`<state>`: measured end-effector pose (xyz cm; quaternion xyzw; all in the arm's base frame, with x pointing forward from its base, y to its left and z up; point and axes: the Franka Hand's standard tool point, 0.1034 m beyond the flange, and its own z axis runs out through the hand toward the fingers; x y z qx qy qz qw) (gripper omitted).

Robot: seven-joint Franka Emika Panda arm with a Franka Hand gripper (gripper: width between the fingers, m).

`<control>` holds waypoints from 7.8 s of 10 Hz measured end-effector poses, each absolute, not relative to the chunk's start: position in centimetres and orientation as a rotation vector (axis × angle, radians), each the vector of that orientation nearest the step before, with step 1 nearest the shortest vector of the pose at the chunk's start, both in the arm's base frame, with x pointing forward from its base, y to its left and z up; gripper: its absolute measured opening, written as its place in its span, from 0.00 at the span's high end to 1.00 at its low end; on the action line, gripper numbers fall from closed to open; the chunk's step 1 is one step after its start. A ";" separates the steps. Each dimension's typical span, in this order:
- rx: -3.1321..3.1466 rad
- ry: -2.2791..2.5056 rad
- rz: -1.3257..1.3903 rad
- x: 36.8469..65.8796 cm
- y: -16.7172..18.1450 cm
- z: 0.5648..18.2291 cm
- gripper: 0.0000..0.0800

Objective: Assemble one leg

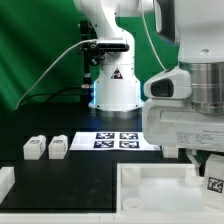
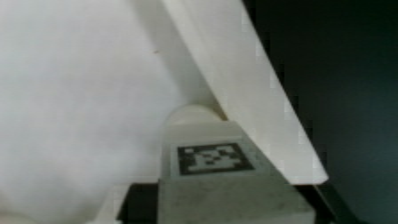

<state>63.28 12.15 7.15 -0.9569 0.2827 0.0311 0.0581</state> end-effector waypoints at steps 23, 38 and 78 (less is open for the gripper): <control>-2.992 0.352 -0.071 64.1 11.8 7.4 0.19; -1.898 2.169 0.122 63.0 11.3 6.8 0.30; -3.049 -0.127 -0.087 63.1 12.0 7.2 0.22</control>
Offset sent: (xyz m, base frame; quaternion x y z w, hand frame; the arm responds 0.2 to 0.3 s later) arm -0.0054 -0.0053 -0.0069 0.0364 0.0105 0.3743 0.9265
